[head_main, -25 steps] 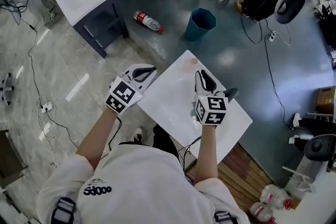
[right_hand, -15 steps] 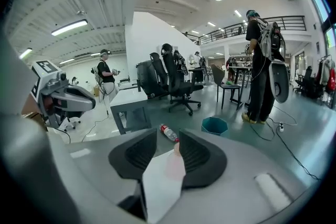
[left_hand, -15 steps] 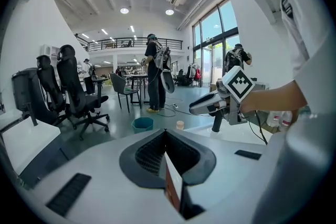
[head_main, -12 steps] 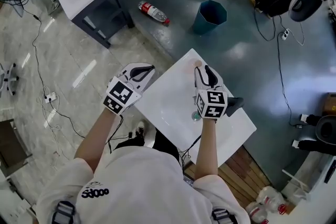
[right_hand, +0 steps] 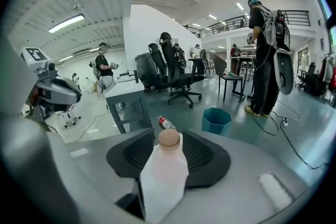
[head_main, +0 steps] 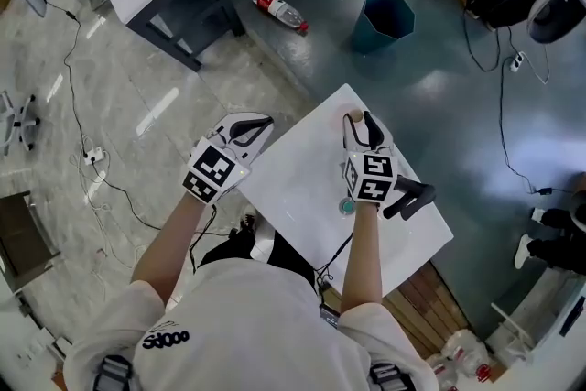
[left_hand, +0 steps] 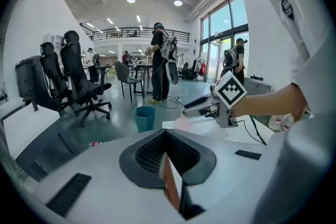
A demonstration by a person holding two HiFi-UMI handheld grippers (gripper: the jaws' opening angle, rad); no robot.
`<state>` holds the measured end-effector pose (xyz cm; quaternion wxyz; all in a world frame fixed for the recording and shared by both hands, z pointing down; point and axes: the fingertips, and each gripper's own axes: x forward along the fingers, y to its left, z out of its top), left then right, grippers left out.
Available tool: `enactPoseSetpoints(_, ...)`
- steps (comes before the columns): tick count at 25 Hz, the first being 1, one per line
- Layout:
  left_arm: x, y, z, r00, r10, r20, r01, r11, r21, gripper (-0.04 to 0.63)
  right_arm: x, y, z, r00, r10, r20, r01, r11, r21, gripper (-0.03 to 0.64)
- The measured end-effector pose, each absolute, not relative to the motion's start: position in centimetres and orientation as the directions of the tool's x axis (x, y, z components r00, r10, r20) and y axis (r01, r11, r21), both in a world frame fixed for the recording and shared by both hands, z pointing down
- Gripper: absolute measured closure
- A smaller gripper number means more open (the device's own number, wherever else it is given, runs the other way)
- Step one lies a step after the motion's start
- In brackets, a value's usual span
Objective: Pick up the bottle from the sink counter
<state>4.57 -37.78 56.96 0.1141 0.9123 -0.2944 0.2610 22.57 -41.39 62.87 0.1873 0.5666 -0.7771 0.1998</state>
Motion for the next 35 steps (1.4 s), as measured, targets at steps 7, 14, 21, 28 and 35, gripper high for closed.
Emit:
enactPoseSetpoints(7,4.1,-37.8,58.1,0.673,-0.480,0.563,-0.619,-0.782,0.073,0.589,22.2,-42.5,64.5,-0.278,-0.803,0.527,-0.956,0.283,-0.073,0.437)
enactPoseSetpoints(14,3.8,-38.0,58.5,0.670,-0.484,0.562,-0.626,-0.776,0.079,0.589,22.2,-43.2,65.3,-0.277,-0.822,0.498,-0.959,0.271,-0.086,0.437)
enactPoseSetpoints(21,3.9,-38.1,58.4,0.686,-0.480,0.548,-0.623,-0.776,0.100,0.589,21.8,-44.1,65.9,-0.297,-0.834,0.465,-0.954,0.276,-0.115,0.464)
enactPoseSetpoints(28,3.6,-37.7,58.0,0.685,-0.490,0.538,-0.630,-0.770,0.100,0.589,21.6,-44.0,66.0,-0.289,-0.828,0.480,-0.953,0.296,-0.063,0.500)
enactPoseSetpoints(35,2.7,-37.2,57.1,0.683,-0.509,0.524,-0.639,-0.764,0.091,0.589,21.3,-42.9,63.4,-0.289,-0.843,0.454,-0.955,0.287,-0.074,0.502)
